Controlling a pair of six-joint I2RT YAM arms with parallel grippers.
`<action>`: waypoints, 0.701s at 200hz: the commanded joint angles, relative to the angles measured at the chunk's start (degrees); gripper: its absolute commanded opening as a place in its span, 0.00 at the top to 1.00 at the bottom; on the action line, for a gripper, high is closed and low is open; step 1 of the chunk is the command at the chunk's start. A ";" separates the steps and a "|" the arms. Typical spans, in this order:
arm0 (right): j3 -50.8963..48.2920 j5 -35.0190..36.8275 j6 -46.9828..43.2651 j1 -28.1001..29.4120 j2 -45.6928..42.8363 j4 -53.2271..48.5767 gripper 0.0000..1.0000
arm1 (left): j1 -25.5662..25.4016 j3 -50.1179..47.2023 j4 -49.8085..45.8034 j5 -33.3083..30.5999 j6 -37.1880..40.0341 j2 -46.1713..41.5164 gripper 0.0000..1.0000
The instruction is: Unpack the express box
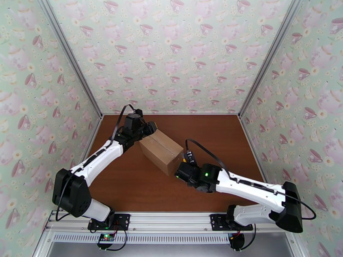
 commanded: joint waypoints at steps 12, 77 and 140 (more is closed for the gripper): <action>1.88 1.88 -0.89 0.43 0.70 0.32 1.00 | -0.11 -0.71 0.78 0.83 -0.27 -0.80 0.55; 2.07 1.93 -1.03 0.45 0.95 0.61 1.00 | -0.12 -0.72 0.79 0.84 -0.17 -0.79 0.55; 2.44 1.77 -1.41 0.42 1.86 0.49 1.00 | -0.12 -0.78 0.83 0.83 -0.21 -0.78 0.55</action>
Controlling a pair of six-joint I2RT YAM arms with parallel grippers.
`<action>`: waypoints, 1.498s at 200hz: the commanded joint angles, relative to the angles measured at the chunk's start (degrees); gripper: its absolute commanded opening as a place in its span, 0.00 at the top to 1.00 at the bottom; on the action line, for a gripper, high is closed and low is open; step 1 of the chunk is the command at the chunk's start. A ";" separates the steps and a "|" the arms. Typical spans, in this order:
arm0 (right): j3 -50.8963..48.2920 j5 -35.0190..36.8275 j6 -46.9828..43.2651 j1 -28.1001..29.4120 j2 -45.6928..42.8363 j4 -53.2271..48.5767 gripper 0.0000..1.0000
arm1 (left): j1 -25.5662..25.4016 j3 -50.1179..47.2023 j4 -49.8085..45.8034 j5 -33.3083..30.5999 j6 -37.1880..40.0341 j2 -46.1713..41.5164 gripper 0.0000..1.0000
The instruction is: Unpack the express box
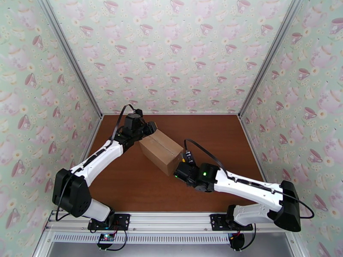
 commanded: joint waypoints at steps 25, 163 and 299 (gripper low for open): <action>2.01 1.69 -0.90 0.40 1.12 0.12 1.00 | -0.09 -0.75 0.78 0.83 -0.20 -0.79 0.55; 2.68 1.49 -2.15 0.43 1.51 0.64 1.00 | -0.12 -1.15 1.61 1.36 -0.74 -0.08 0.55; 2.64 1.40 -2.47 0.43 1.92 0.87 1.00 | 6.06 7.35 -13.16 -6.87 8.84 5.07 0.55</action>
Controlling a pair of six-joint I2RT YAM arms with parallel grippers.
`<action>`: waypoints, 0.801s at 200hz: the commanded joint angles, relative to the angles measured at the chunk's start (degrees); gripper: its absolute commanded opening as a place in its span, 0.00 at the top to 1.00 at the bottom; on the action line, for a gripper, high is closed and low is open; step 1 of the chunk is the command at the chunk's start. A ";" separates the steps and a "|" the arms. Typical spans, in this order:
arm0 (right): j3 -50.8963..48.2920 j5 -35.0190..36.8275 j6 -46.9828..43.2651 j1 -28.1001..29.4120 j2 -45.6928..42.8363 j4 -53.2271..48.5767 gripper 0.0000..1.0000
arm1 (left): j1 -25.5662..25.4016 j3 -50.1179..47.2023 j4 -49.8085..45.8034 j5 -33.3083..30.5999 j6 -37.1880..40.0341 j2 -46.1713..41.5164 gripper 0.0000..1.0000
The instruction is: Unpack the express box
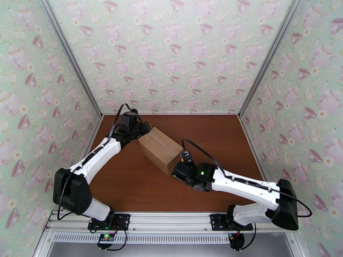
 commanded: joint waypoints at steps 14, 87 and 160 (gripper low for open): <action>1.79 0.71 -0.96 0.42 0.59 0.53 1.00 | 1.48 2.91 -4.09 -2.75 3.65 3.83 0.55; 2.70 1.12 -1.47 0.47 1.31 0.41 1.00 | 2.10 8.46 -6.45 1.49 6.02 12.31 0.57; 2.89 1.25 -2.15 0.39 1.99 0.37 1.00 | 1.01 8.41 -3.08 7.58 9.71 13.77 0.58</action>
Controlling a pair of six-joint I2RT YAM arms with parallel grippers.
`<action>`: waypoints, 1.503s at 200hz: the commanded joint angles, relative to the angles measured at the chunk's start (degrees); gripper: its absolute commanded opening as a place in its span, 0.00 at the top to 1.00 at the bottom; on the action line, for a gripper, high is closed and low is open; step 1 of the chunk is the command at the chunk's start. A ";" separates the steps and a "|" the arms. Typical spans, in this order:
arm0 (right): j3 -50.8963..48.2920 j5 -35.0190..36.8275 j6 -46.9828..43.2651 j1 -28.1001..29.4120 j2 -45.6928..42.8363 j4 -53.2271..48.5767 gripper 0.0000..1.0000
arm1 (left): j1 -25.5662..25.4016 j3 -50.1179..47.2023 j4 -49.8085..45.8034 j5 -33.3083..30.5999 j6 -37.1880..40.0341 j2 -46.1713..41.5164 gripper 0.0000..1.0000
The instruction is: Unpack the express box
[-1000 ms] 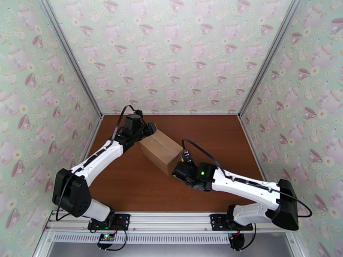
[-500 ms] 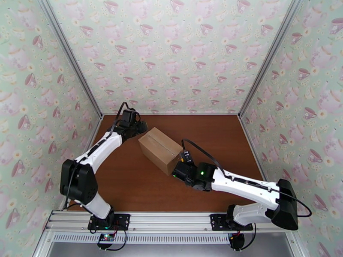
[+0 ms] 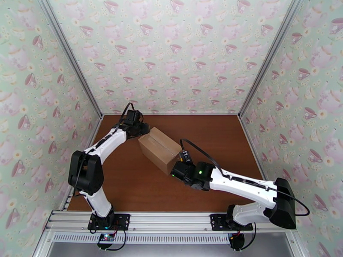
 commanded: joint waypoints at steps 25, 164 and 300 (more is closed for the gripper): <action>2.18 0.99 -2.05 0.48 0.68 0.36 1.00 | -0.76 2.57 1.58 5.88 4.24 2.54 0.58; 3.51 0.75 -6.01 0.07 2.58 1.13 1.00 | -0.89 0.31 8.78 15.72 5.63 4.64 0.59; 7.56 -2.90 -7.79 -1.36 2.70 -0.78 1.00 | -1.57 -3.09 11.44 18.22 3.50 3.61 0.60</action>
